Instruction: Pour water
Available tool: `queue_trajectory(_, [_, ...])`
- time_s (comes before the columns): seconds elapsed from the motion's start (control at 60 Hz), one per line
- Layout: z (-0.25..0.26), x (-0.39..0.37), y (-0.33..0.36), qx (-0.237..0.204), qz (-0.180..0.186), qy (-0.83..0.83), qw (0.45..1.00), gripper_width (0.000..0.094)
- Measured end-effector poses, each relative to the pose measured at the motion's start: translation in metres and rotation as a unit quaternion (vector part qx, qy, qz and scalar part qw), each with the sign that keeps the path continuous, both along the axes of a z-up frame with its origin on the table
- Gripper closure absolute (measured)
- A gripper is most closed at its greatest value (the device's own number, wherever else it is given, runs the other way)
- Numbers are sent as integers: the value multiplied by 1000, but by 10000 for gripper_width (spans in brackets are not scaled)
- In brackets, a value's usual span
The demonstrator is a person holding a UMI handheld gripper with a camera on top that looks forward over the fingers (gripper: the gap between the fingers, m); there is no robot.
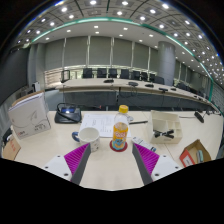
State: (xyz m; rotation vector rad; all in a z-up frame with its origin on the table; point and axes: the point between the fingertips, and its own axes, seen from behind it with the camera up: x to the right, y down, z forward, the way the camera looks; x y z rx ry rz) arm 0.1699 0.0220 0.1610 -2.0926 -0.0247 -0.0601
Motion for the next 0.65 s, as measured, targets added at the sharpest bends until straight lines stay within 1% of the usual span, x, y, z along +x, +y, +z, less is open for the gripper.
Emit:
queue_trajectory(0.133, [38,-25,-84,-20,-11,-7,1000,74])
queue_trajectory(0.2, [55,-37,-123,-23,-10,-13,1000,73])
queue_trajectory(0.3, [75,-51,-173,-23,1,-27,999,75])
queue_trajectory(0.433, [88,-58,-216,-17,9,-35,999,79])
queue_trajectory(0.65, [92,-59,-254,-19,3,-34,999,75])
